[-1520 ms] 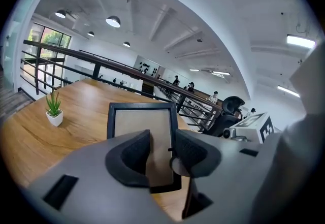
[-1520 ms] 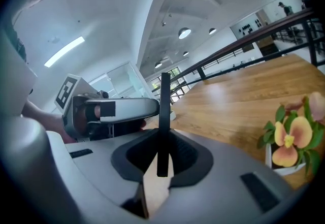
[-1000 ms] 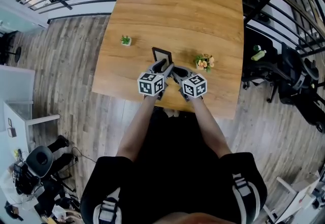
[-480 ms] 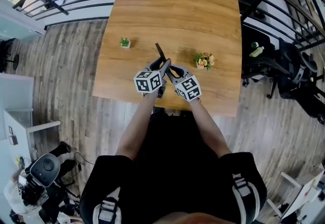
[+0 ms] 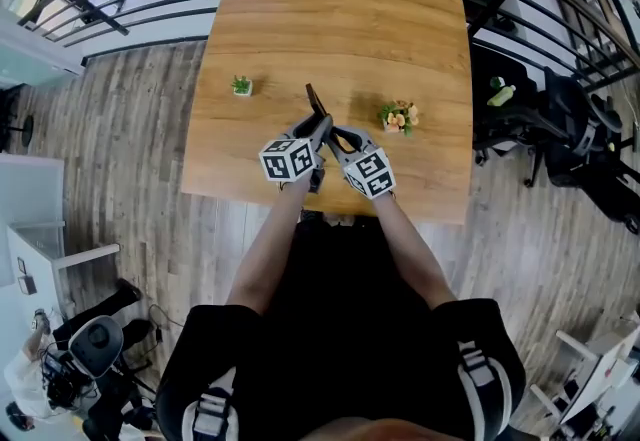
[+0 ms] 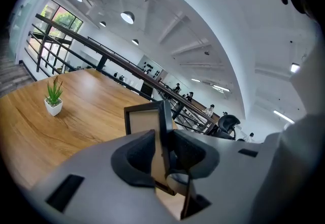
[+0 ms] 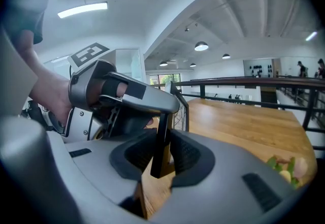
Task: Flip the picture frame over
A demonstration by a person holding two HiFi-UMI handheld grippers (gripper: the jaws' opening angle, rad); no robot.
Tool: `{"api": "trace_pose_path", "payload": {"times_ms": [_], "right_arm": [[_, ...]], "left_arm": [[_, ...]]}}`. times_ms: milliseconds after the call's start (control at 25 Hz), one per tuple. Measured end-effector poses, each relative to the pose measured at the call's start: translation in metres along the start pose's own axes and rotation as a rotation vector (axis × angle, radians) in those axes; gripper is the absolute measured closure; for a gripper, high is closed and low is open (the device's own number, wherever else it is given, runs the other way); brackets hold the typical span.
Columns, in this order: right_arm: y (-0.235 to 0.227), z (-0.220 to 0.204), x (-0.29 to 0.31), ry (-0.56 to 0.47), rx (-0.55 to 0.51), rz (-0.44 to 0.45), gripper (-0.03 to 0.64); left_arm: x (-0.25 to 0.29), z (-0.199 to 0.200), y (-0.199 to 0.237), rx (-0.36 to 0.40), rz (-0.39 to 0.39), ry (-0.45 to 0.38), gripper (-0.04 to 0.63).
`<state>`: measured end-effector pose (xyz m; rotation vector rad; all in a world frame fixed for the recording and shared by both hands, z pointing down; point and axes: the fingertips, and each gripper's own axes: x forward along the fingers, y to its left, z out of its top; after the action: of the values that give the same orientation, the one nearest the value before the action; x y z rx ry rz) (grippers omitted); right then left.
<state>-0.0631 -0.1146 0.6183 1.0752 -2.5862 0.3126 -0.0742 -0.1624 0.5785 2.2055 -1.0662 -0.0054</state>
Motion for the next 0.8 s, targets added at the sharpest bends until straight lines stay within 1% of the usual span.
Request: {"api": "trace_pose_path", "payload": {"times_ms": [160,360,480,680,800], "right_arm": [[0.000,-0.006,0.000,0.023,-0.015,0.010,0.522],[-0.002,-0.010,-0.001,0.033,-0.032,0.033,0.517],[-0.001,-0.017,-0.003,0.050,-0.006,0.073,0.515],[0.002,-0.025,-0.006,0.069,0.016,0.127,0.520],[-0.004,-0.028,-0.010,0.055,0.088,0.153,0.511]], "left_arm": [[0.000,-0.005,0.003,-0.030,-0.007,0.001,0.482],[0.001,-0.009,0.002,-0.025,-0.009,0.012,0.495],[0.000,-0.014,-0.003,-0.005,-0.012,0.023,0.506],[-0.002,-0.021,-0.002,0.024,0.006,0.039,0.509],[-0.006,-0.020,0.002,0.023,0.023,0.034,0.509]]}}
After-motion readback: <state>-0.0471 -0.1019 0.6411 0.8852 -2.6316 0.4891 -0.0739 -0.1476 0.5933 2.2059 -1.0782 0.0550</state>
